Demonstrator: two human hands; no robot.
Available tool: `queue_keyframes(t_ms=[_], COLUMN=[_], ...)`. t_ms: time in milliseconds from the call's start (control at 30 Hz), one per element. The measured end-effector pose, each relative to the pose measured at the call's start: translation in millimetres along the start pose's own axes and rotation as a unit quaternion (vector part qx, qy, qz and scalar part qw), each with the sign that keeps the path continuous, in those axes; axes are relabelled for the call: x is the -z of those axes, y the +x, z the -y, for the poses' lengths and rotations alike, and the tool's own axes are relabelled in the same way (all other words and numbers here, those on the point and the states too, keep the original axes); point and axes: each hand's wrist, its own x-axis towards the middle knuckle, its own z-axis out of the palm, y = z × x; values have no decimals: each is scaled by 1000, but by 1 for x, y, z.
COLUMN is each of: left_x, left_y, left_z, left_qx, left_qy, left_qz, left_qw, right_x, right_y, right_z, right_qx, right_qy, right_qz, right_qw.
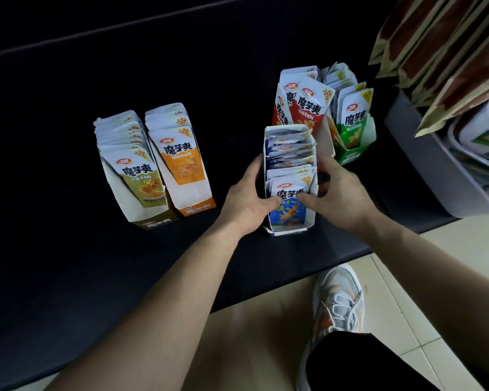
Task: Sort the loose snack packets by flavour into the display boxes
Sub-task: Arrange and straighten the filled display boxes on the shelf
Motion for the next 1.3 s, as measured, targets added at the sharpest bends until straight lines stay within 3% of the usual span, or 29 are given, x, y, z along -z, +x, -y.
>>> queue_keyframes(t_ms=[467, 700, 1000, 1300], left_x=[-9, -9, -26, -11], left_y=[-1, 7, 8, 3], left_z=[5, 7, 11, 11], left_qx=[0, 0, 15, 28], left_qy=[25, 58, 31, 29], left_qz=[0, -22, -127, -126], left_qw=[1000, 998, 991, 991], right_x=[-23, -23, -31, -43], right_y=[-3, -1, 8, 11], right_z=[4, -1, 3, 11], right_qx=[-51, -89, -102, -101], right_qy=[-59, 34, 10, 37], right_qz=[-36, -38, -97, -85], right_qw=[996, 995, 990, 991])
